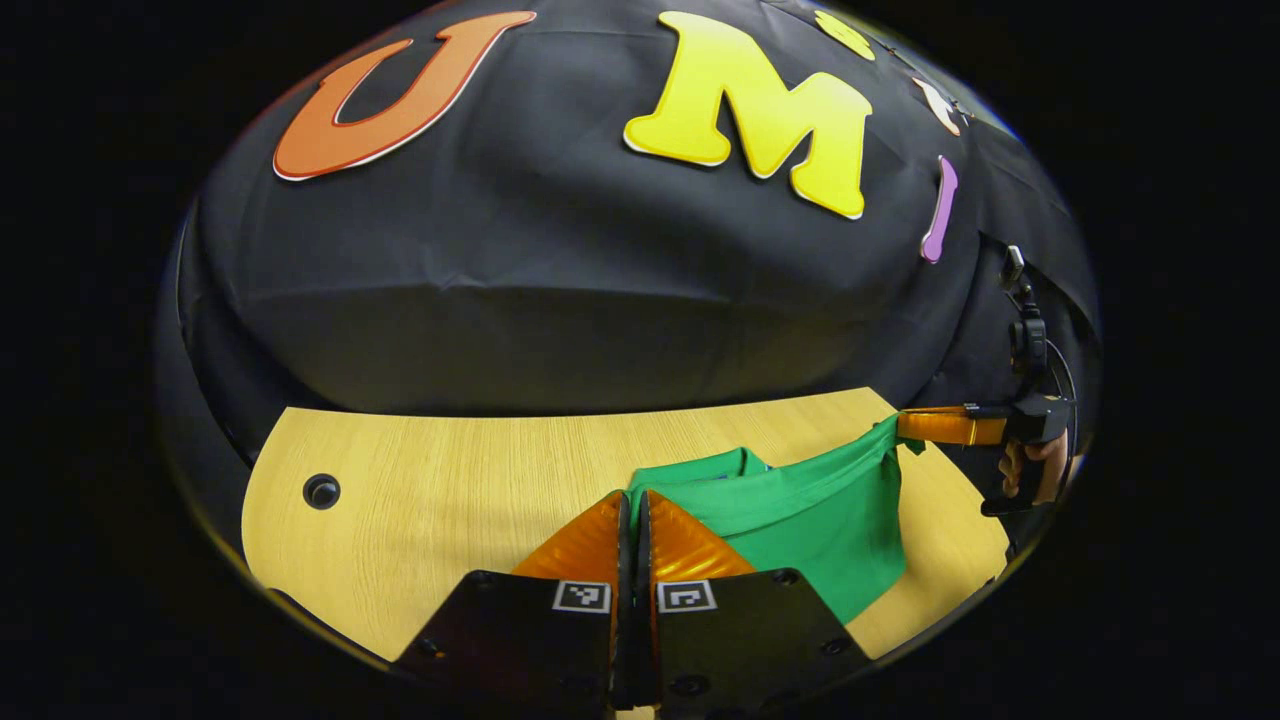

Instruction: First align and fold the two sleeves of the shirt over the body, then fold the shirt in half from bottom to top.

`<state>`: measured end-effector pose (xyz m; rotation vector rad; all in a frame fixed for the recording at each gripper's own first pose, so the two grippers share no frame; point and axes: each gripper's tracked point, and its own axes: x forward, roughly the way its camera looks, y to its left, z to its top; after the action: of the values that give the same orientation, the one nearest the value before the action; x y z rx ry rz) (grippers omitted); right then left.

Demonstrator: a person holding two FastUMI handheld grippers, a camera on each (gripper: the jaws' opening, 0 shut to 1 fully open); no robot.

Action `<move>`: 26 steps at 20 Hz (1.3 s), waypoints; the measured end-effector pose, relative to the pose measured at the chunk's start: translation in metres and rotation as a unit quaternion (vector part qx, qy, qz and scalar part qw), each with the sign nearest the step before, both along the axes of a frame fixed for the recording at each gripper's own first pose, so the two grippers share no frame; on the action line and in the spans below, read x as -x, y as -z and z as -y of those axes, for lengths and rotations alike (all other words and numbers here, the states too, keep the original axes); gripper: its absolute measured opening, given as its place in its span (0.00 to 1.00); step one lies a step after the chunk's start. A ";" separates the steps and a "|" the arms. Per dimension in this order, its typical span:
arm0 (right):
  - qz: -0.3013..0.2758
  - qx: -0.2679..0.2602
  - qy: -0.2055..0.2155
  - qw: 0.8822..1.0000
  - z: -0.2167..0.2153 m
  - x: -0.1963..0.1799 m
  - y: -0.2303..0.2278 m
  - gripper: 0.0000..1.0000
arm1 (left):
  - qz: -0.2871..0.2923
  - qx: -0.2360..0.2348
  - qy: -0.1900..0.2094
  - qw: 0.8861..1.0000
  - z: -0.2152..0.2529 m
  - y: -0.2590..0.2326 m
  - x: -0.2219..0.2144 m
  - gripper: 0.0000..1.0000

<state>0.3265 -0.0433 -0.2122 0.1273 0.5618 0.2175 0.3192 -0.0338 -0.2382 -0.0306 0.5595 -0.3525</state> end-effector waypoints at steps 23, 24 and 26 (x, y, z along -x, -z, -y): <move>0.030 0.076 0.104 0.991 0.026 -0.035 0.036 0.94 | 0.010 -0.054 -0.100 0.993 -0.035 0.047 -0.031 0.99; 0.032 0.083 0.110 0.990 0.029 -0.026 0.030 0.94 | 0.017 -0.049 -0.105 0.993 -0.036 0.035 -0.026 0.99; 0.045 0.068 0.104 0.991 0.022 -0.011 0.008 0.94 | 0.033 -0.045 -0.121 0.991 -0.041 0.009 -0.015 0.99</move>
<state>0.3378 -0.0652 -0.2197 0.0423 0.4675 -0.0193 0.3342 0.0069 -0.2474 -0.0009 0.4999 -0.0914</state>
